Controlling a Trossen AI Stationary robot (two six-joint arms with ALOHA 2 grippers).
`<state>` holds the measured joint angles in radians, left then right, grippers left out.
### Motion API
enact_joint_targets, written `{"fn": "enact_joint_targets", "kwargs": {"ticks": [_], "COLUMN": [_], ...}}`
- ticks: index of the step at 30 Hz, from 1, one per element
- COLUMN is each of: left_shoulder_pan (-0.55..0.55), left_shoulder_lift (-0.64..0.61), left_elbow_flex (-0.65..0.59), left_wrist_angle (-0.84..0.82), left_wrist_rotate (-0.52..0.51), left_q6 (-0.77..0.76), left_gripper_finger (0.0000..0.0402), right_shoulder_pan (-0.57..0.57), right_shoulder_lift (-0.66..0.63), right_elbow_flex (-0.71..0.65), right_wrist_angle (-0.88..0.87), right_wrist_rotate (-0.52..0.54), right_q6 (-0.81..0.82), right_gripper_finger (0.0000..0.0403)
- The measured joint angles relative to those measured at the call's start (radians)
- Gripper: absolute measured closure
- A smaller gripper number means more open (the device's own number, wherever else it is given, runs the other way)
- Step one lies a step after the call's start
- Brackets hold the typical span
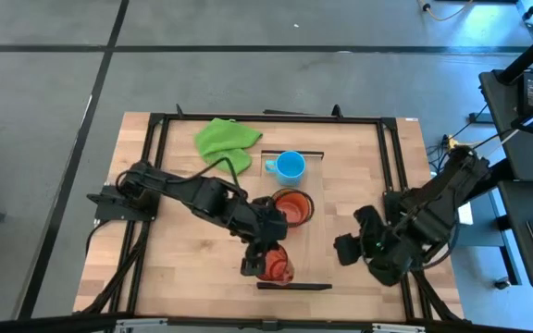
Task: Stack small to large cups/mugs on shelf
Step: Put the orange cup on the shelf
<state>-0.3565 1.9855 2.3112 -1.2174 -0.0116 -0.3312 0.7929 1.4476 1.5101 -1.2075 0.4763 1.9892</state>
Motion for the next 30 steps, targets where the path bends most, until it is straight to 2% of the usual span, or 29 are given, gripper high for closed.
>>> {"fn": "enact_joint_targets", "kwargs": {"ticks": [8, 19, 23, 30], "left_shoulder_pan": [0.016, 0.039, 0.053, 0.085], "left_shoulder_lift": [0.044, 0.103, 0.109, 0.109], "left_elbow_flex": [0.001, -0.001, 0.000, 0.000], "left_wrist_angle": [0.036, 0.068, 0.060, 0.065], "left_wrist_rotate": [-0.032, -0.070, -0.083, -0.071], "left_q6": [0.112, 0.210, 0.219, 0.216], "left_gripper_finger": [0.0397, 0.0397, 0.0397, 0.0397], "right_shoulder_pan": [0.000, 0.000, -0.001, -0.004], "right_shoulder_lift": [0.062, 0.094, 0.097, 0.097], "right_elbow_flex": [0.000, 0.000, 0.000, 0.000], "right_wrist_angle": [0.161, 0.195, 0.197, 0.196], "right_wrist_rotate": [0.003, 0.002, 0.001, 0.003], "right_q6": [0.002, 0.023, 0.021, -0.020], "right_gripper_finger": [0.0210, 0.0216, 0.0259, 0.0388]}}
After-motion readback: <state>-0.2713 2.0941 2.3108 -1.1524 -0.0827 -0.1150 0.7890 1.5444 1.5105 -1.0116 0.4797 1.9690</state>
